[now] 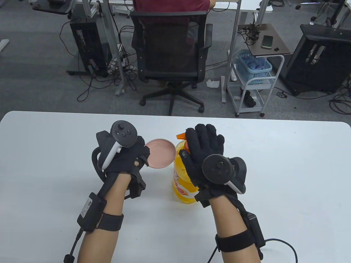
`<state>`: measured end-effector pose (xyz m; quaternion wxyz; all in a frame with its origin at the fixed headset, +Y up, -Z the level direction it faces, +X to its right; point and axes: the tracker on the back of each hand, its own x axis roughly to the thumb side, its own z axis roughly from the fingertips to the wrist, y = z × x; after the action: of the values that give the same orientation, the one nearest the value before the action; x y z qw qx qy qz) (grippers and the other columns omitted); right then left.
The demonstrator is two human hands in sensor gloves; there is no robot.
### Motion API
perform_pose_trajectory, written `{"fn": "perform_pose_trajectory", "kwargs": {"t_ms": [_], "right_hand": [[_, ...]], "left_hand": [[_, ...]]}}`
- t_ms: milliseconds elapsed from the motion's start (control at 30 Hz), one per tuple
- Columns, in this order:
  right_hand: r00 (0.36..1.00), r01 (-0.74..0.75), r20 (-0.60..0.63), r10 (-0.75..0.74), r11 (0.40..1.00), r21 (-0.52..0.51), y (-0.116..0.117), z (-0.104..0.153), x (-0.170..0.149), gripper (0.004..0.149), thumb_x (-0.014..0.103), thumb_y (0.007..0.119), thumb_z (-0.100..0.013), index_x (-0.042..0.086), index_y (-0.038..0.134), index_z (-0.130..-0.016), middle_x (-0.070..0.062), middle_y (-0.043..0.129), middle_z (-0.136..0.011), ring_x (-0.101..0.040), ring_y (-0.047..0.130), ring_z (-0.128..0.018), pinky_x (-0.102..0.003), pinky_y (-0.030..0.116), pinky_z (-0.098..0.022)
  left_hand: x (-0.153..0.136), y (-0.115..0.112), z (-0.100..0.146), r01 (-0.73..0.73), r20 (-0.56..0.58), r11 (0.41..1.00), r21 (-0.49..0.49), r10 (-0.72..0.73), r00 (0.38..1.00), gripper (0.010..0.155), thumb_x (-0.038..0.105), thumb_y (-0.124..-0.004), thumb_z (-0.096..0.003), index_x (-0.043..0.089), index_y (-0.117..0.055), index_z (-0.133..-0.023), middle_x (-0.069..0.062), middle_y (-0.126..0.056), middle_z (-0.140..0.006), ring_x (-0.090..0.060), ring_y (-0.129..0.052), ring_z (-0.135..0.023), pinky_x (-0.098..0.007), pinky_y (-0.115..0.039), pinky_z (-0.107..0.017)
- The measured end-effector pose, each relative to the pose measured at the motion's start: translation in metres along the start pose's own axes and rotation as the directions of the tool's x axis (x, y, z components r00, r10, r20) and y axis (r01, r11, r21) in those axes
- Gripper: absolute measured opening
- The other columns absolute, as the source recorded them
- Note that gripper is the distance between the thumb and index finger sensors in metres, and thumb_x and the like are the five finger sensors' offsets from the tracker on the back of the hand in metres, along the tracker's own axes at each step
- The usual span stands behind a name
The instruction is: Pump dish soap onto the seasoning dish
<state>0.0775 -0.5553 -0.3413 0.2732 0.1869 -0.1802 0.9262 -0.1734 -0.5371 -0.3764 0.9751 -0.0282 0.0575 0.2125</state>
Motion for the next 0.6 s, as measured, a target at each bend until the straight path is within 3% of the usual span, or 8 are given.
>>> {"fn": "perform_pose_trajectory", "kwargs": {"t_ms": [67, 167, 267, 600], "right_hand": [[0.999, 0.032, -0.018, -0.032, 0.999, 0.004, 0.002, -0.005, -0.001, 0.065, 0.042, 0.059, -0.059, 0.008, 0.051, -0.113, -0.021, 0.038, -0.118, -0.045, 0.027, -0.106, -0.071, 0.027, -0.071], [0.994, 0.103, -0.014, -0.104, 0.99, -0.092, 0.003, -0.004, -0.004, 0.06, 0.04, 0.06, -0.058, 0.007, 0.062, -0.109, -0.022, 0.05, -0.115, -0.047, 0.039, -0.104, -0.072, 0.036, -0.069], [0.995, 0.088, -0.032, -0.092, 0.991, -0.101, 0.002, -0.004, -0.002, 0.058, 0.039, 0.06, -0.058, 0.008, 0.066, -0.107, -0.021, 0.055, -0.113, -0.046, 0.044, -0.103, -0.072, 0.039, -0.069], [0.997, 0.076, -0.02, -0.079, 0.989, -0.129, 0.008, 0.001, -0.006, 0.056, 0.039, 0.061, -0.058, 0.009, 0.069, -0.105, -0.02, 0.059, -0.111, -0.046, 0.049, -0.102, -0.07, 0.044, -0.069]], "left_hand": [[0.003, 0.003, 0.003, 0.001, -0.006, 0.999, 0.034, -0.001, 1.0, 0.046, 0.042, -0.089, -0.0451, 0.016, -0.087, -0.084, -0.004, -0.105, -0.057, -0.015, -0.107, -0.035, -0.04, -0.092, -0.037], [0.006, 0.005, 0.004, 0.003, 0.001, 0.999, 0.052, -0.003, 1.0, 0.046, 0.043, -0.089, -0.0454, 0.017, -0.087, -0.084, -0.004, -0.105, -0.057, -0.014, -0.108, -0.035, -0.04, -0.093, -0.037], [0.007, 0.005, 0.003, -0.005, 0.007, 0.998, 0.059, 0.005, 1.0, 0.046, 0.043, -0.089, -0.0455, 0.016, -0.087, -0.084, -0.003, -0.105, -0.057, -0.014, -0.108, -0.035, -0.04, -0.093, -0.036], [0.025, 0.008, 0.004, 0.004, 0.067, 0.998, 0.058, -0.008, 0.998, 0.047, 0.043, -0.088, -0.046, 0.017, -0.086, -0.084, -0.002, -0.104, -0.057, -0.013, -0.107, -0.036, -0.039, -0.093, -0.037]]}}
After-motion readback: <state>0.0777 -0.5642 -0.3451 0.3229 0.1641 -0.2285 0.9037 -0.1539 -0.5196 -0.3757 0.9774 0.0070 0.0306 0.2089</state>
